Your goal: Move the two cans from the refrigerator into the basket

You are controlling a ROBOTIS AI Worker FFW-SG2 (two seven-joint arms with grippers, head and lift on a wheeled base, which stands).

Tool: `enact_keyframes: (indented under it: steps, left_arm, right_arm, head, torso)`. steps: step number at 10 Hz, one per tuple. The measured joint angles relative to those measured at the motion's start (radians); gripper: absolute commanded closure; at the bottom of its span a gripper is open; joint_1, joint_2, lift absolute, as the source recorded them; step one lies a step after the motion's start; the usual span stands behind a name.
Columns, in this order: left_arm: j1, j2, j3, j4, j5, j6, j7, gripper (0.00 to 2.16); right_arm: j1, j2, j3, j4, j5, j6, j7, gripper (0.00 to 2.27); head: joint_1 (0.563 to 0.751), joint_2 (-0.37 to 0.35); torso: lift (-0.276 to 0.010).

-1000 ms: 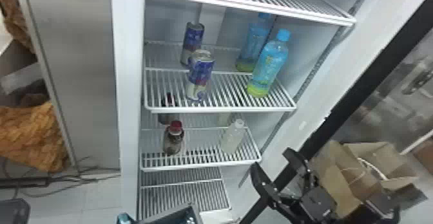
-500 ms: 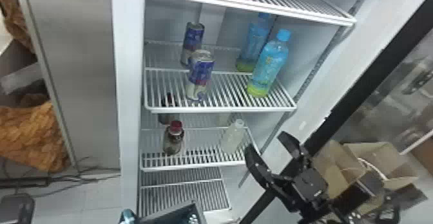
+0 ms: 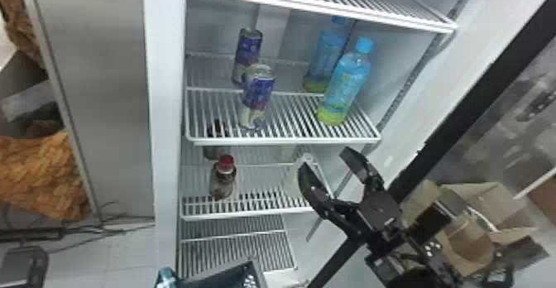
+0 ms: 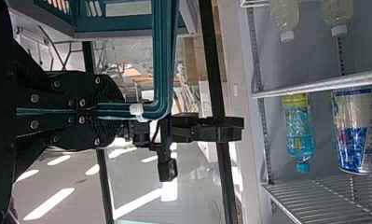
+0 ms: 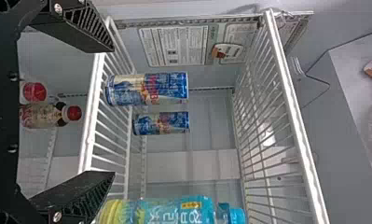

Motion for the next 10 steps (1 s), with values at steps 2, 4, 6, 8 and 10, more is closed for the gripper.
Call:
enact_keyframes:
  steps: [2, 4, 6, 8, 10]
  left_arm:
    - [0.001, 0.000, -0.001, 0.000, 0.001, 0.000, 0.000, 1.20]
    - [-0.001, -0.001, -0.001, 0.000, 0.001, 0.000, 0.000, 1.20]
    - [0.000, -0.002, -0.001, 0.000, 0.001, 0.000, 0.001, 1.20]
    - [0.000, -0.003, -0.004, 0.002, 0.001, 0.000, 0.001, 1.20]
    - [-0.001, -0.003, -0.005, 0.002, 0.003, 0.000, 0.001, 1.20]
  right_arm:
    - [-0.049, -0.001, 0.027, 0.012, 0.012, 0.016, -0.013, 0.10]
    - [-0.103, -0.004, 0.051, 0.019, 0.033, 0.039, -0.026, 0.10]
    - [-0.155, -0.007, 0.071, 0.030, 0.055, 0.073, -0.033, 0.10]
    - [-0.204, -0.012, 0.107, 0.055, 0.066, 0.082, -0.044, 0.10]
    - [-0.243, -0.015, 0.133, 0.080, 0.078, 0.086, -0.057, 0.10]
  head:
    - [0.695, -0.350]
    - [0.695, -0.350]
    - [0.695, -0.334]
    - [0.695, -0.311]
    - [0.695, -0.289]
  torso:
    - [-0.035]
    - [-0.035]
    - [-0.035]
    - [-0.035]
    - [-0.035]
